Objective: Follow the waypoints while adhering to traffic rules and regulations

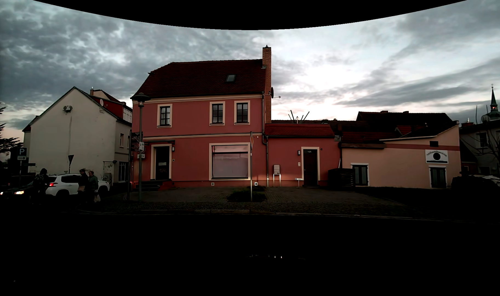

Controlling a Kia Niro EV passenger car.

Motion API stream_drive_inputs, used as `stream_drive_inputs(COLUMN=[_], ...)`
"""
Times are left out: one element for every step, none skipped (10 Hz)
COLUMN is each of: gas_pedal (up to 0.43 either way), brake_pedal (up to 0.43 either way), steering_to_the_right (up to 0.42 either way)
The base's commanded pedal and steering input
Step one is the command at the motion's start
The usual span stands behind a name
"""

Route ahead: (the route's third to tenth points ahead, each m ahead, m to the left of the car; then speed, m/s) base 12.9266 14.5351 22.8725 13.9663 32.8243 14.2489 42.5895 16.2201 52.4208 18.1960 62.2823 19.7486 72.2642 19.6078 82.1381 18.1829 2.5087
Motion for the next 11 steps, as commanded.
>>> stream_drive_inputs(gas_pedal=[0.079, 0.067, 0.039, 0.008, 0.000, 0.000, 0.000, 0.000, 0.000, 0.000, 0.000], brake_pedal=[0.000, 0.000, 0.000, 0.000, 0.000, 0.000, 0.000, 0.000, 0.000, 0.000, 0.000], steering_to_the_right=[-0.116, -0.143, -0.179, -0.204, -0.236, -0.281, -0.321, -0.367, -0.425, -0.473, -0.502])
